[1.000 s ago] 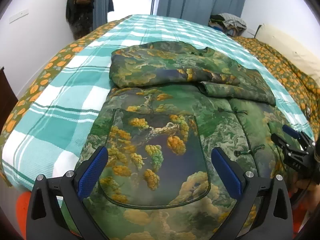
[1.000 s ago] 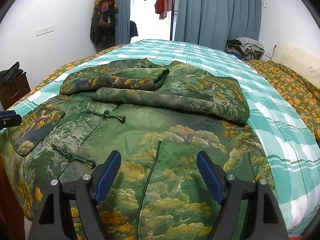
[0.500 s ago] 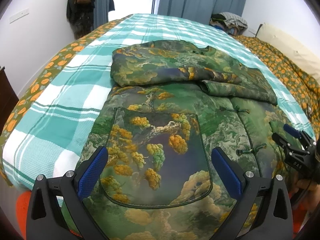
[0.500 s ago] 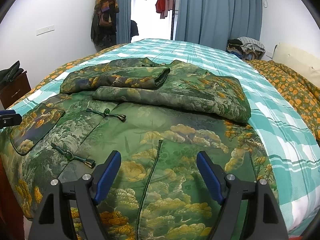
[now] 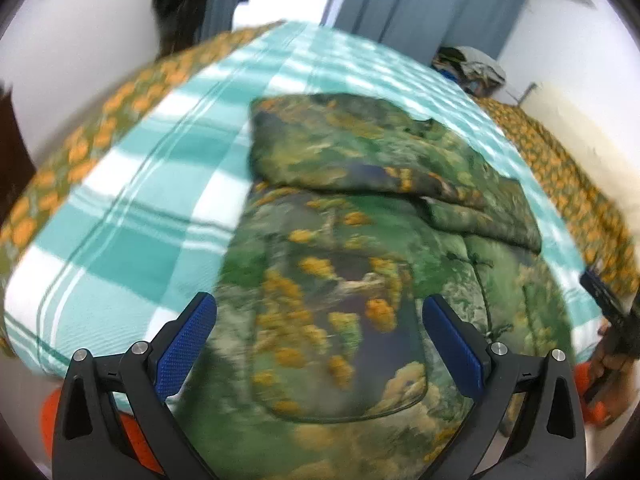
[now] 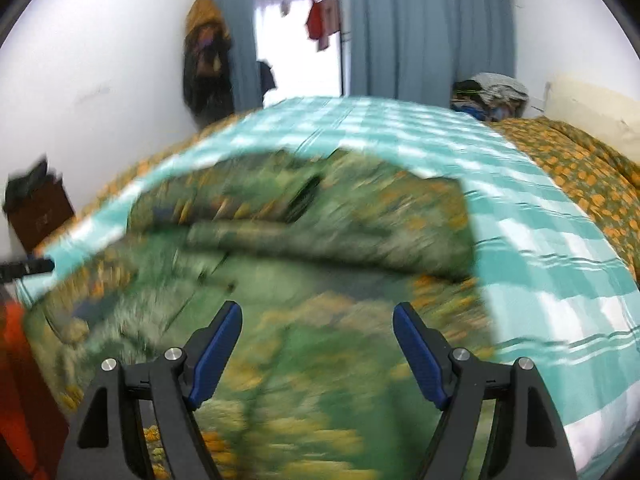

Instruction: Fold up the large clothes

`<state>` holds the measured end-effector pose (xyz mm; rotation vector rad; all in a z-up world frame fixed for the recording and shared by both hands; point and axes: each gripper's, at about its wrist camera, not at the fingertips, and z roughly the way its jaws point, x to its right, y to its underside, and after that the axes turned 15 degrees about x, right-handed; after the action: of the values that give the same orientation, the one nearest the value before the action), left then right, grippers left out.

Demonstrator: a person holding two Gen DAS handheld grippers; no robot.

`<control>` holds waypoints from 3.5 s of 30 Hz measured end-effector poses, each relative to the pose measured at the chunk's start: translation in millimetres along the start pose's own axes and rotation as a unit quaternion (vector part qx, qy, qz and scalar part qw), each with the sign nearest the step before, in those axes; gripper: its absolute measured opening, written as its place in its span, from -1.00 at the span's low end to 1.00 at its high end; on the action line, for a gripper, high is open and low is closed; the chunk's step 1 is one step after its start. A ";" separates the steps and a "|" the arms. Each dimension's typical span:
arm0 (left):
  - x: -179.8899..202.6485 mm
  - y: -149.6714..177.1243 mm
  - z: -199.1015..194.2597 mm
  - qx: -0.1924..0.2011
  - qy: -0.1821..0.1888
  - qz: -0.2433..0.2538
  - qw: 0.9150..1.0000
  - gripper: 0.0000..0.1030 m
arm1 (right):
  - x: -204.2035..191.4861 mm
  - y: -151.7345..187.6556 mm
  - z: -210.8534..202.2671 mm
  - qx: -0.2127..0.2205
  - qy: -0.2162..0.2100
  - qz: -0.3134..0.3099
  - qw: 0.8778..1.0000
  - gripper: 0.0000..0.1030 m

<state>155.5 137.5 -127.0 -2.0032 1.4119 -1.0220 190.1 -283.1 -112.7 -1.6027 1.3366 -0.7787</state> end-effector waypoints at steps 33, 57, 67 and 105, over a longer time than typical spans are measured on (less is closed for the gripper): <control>-30.2 -1.6 -21.4 -0.131 0.083 -0.059 0.986 -0.76 | 59.2 11.8 -56.6 -0.211 -0.079 0.092 0.970 -0.75; -41.6 -171.0 113.2 -0.007 0.060 -0.118 0.991 -0.68 | 137.5 -71.2 87.7 -0.081 -0.072 0.319 0.942 -0.76; -69.9 -166.0 123.0 0.031 0.113 -0.185 0.976 0.72 | 171.6 -2.0 132.0 -0.070 -0.078 0.552 0.827 0.38; -42.2 -108.6 266.4 0.053 -0.130 0.040 0.989 -0.67 | 85.8 10.4 240.7 -0.101 0.111 0.046 0.988 -0.70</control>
<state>422.0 206.4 -220.6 -1.9072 1.2622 -0.7530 416.8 -310.9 -227.7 -1.6336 1.6829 -0.8037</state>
